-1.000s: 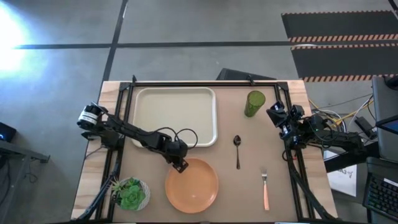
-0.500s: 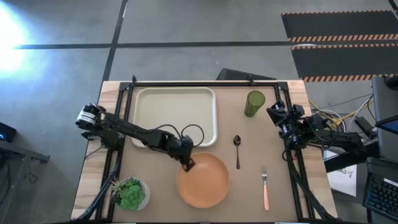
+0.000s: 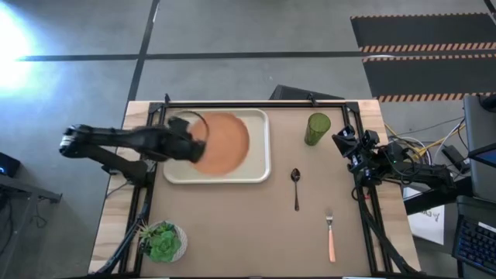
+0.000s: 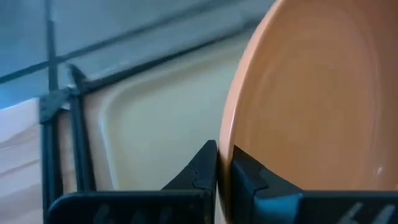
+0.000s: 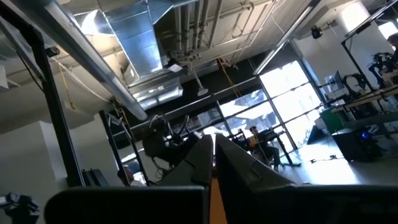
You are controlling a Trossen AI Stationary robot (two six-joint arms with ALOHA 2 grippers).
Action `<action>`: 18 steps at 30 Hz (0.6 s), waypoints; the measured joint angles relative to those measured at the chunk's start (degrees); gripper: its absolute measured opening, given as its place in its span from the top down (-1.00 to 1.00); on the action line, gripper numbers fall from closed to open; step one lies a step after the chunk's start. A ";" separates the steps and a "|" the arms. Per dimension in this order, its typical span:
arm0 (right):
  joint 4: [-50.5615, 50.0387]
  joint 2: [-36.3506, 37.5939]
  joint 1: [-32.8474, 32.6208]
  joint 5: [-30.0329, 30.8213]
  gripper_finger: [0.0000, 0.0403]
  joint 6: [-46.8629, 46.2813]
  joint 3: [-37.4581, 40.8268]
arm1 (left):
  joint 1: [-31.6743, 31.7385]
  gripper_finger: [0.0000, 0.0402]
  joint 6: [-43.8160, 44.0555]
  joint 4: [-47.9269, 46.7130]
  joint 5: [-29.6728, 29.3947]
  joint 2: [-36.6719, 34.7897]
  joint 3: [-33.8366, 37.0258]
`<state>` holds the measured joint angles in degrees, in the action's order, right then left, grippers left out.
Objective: Pick and place plate/cup/fork/spoon on tray
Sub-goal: Put the orange plate on the bottom left of the white serving tray
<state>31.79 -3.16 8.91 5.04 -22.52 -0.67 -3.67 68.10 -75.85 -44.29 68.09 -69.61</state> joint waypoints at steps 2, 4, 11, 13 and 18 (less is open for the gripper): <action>0.01 0.00 0.00 0.00 0.96 0.00 0.00 | 2.22 1.00 0.56 1.28 -1.55 -3.58 1.38; 0.02 0.00 0.00 0.00 0.96 0.00 0.00 | 4.18 1.00 0.02 1.90 -0.73 -6.38 3.31; 0.02 0.00 0.00 0.00 0.96 0.00 0.00 | 7.85 1.00 -2.72 1.81 13.54 -12.81 12.42; 0.02 0.00 0.00 0.02 0.96 0.00 0.00 | 7.86 1.00 -2.49 1.94 16.82 -14.10 15.60; 0.04 0.00 0.00 0.89 0.96 0.00 0.00 | 7.88 1.00 -1.01 7.87 20.42 -18.44 23.99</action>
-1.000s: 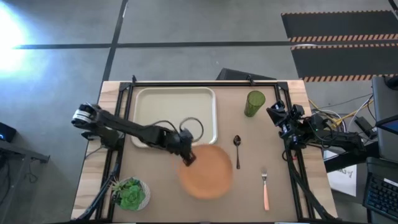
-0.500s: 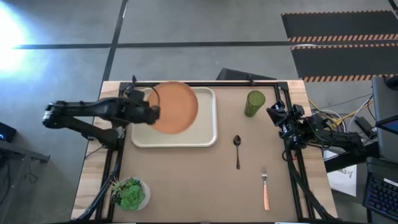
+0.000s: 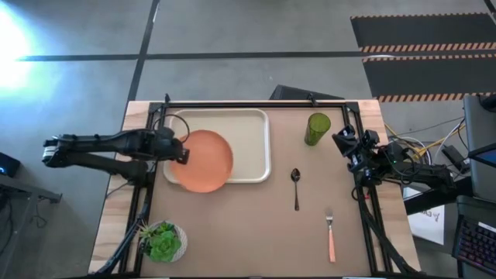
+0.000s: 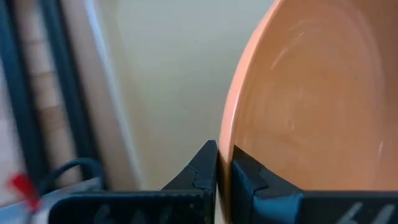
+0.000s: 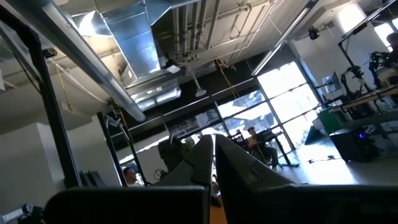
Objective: Pick and place plate/cup/fork/spoon on tray
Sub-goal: Put the orange plate on the bottom left of the white serving tray
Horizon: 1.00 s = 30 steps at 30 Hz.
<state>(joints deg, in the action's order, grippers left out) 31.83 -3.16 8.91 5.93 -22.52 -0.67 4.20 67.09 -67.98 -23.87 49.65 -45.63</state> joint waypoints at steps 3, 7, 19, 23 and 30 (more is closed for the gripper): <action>-0.01 0.00 0.00 0.20 0.96 0.00 0.00 | 0.50 1.00 -0.04 7.95 -0.63 -3.43 5.31; 0.02 0.00 0.00 0.55 0.96 -0.25 0.00 | 2.65 1.00 0.35 12.30 -1.08 -6.80 11.38; 0.00 0.00 0.00 0.70 0.96 -0.42 0.00 | 6.94 1.00 1.20 21.05 -0.63 -10.07 21.32; 0.00 0.00 0.00 0.73 0.96 -0.39 0.00 | 8.05 1.00 0.28 23.57 -0.59 -10.07 23.24; 0.00 0.00 0.00 1.57 0.96 -0.23 0.00 | 9.96 1.00 0.06 29.93 -0.33 -10.06 27.74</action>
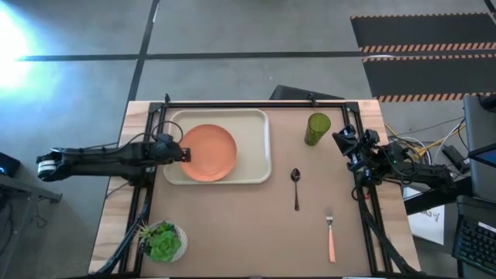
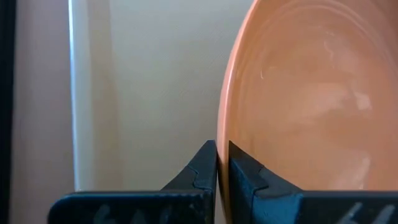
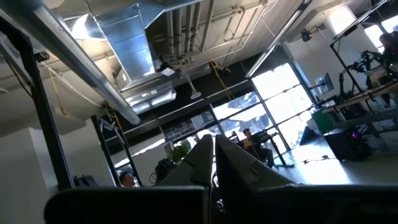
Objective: Pick and place plate/cup/fork/spoon on tray
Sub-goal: Put the orange plate on the bottom left of the white serving tray
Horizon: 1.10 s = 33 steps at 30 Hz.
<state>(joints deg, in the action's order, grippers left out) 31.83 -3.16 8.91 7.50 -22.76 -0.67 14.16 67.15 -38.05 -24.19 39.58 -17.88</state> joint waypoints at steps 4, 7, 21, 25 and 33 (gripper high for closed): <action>0.00 0.00 0.00 0.09 0.96 0.12 0.00 | 0.68 1.00 0.07 2.35 0.27 0.61 2.10; -0.01 0.00 -0.01 0.09 0.96 0.23 0.00 | 1.06 1.00 1.04 2.37 1.47 1.00 3.07; -0.02 0.00 0.00 0.09 0.96 0.49 0.00 | 1.26 1.00 1.52 2.14 2.41 2.74 3.27; -0.02 0.00 -0.02 0.07 0.96 0.49 0.00 | 1.26 0.95 1.28 2.08 2.27 2.74 3.23; -0.02 0.00 0.00 0.07 0.96 0.50 0.00 | 1.24 0.68 -2.04 4.57 -0.02 2.67 2.83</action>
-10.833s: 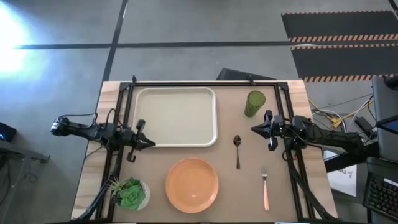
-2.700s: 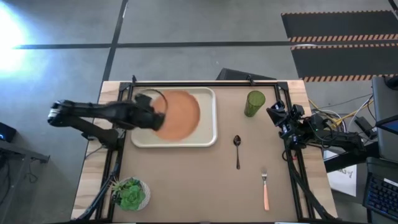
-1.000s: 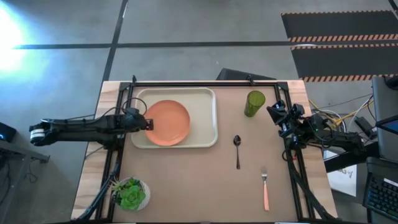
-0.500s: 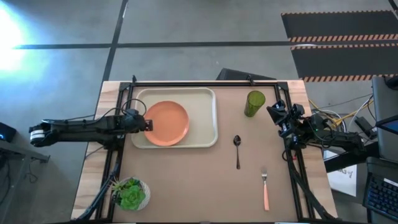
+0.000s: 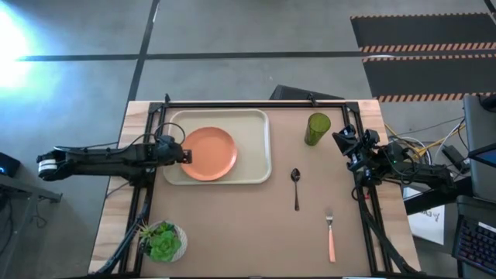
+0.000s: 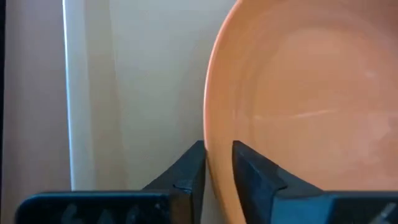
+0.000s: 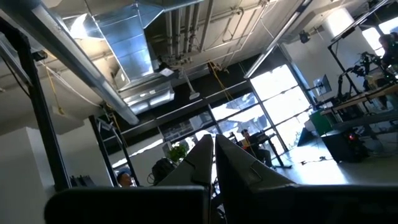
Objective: Pick and place plate/cup/fork/spoon on tray
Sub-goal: Put the orange plate on the bottom left of the white serving tray
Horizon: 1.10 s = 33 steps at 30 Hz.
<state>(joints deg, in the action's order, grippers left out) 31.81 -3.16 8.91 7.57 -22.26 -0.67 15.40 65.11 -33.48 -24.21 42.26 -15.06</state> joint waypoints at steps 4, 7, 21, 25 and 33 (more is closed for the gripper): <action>0.00 0.00 0.00 0.00 0.96 0.43 0.00 | 0.02 0.55 -0.01 -0.04 -0.26 -0.02 -0.06; 0.02 0.00 0.00 0.00 0.96 0.44 0.00 | 0.02 0.47 0.05 -0.07 -0.31 -0.07 -0.63; -16.04 -2.97 0.00 -0.04 0.96 1.29 -12.41 | 0.02 0.41 -22.18 11.58 -4.28 -7.44 -11.70; -26.98 -6.01 0.00 -0.04 0.96 2.99 -20.82 | 0.13 0.41 -18.98 0.14 -7.37 -7.93 -13.41; -36.24 -15.91 -0.02 -0.07 0.96 3.45 -29.46 | 0.85 0.49 -17.40 1.57 -7.72 -1.89 -11.84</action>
<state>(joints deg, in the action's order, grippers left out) -4.43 -19.07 8.88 7.51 -18.81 -30.13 16.25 47.72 -31.91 -31.94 40.37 -26.90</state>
